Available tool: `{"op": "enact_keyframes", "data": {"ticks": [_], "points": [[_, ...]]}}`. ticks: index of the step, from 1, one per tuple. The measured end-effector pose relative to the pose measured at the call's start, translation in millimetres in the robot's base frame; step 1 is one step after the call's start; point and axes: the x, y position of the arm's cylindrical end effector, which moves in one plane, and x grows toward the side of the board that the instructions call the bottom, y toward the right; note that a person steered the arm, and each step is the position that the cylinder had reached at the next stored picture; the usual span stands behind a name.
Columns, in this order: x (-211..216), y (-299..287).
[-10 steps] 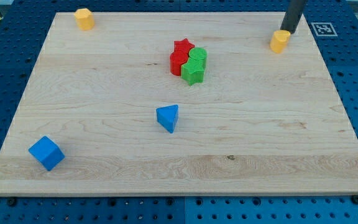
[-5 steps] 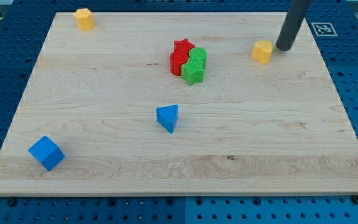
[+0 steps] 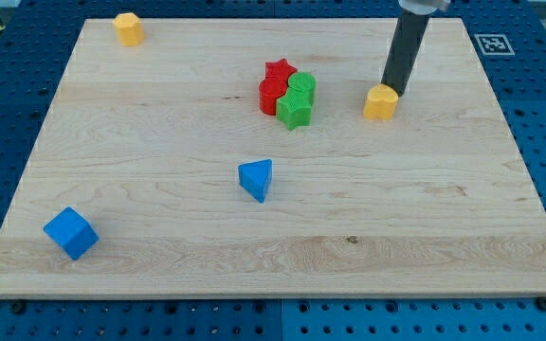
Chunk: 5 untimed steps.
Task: Move the yellow heart into the blue triangle
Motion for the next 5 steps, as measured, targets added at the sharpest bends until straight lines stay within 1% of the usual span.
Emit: {"op": "enact_keyframes", "data": {"ticks": [1,2,3,4,5], "points": [[19.8,-34.2],[41.8,-56.7],[56.9,-59.1],[56.9,-39.4],[69.1,-35.3]]}}
